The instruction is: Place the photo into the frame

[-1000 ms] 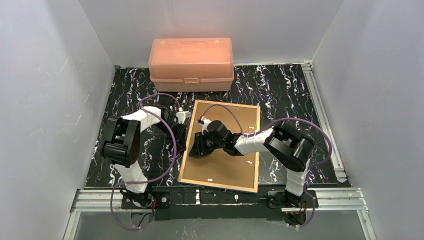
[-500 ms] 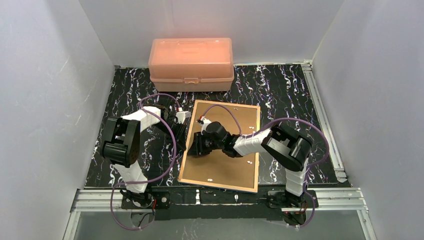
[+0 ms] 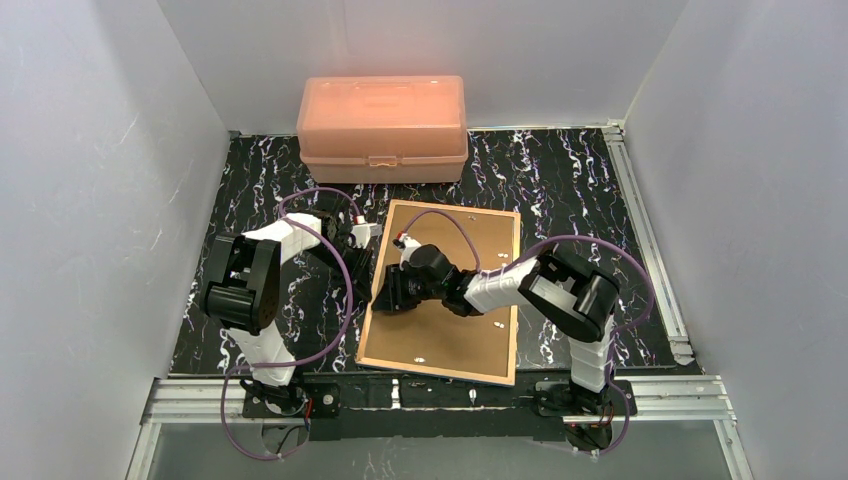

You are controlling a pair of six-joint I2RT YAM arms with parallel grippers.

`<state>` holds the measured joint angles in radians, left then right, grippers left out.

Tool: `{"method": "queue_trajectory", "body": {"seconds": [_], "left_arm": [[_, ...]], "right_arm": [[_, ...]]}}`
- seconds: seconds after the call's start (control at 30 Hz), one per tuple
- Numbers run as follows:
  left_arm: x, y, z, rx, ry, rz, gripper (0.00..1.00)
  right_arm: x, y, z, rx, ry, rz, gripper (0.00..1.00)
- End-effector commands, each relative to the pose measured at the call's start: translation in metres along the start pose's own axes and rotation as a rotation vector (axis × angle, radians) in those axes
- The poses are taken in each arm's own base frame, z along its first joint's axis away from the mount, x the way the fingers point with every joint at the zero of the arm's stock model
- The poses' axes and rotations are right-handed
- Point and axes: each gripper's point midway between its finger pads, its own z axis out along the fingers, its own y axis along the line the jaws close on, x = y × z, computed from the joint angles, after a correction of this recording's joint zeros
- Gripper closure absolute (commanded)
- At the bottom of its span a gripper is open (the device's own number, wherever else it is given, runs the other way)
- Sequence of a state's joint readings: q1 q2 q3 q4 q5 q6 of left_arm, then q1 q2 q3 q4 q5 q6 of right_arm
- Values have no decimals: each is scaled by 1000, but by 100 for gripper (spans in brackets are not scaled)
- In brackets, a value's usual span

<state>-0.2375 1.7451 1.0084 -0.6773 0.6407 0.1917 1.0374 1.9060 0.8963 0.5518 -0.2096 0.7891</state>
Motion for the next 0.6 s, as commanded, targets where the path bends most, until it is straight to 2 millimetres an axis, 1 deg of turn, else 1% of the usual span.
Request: {"method": "queue_trajectory", "body": {"seconds": [0.0,0.17,0.43,0.57], "left_arm": [[4,-12,-1,60,-1,5,91],[3,-13,-2,61,-3,6,91],[3,-13,-2,61,-2,7,92],[3,-13,-2,63,0,6,92]], "right_arm": [[2,1,11,-5,5,-28,60],[2,5,12,-25,21,-49,60],[7,14,19,-91,71,-100,61],[8,11,21,-94,87,-143,61]]}}
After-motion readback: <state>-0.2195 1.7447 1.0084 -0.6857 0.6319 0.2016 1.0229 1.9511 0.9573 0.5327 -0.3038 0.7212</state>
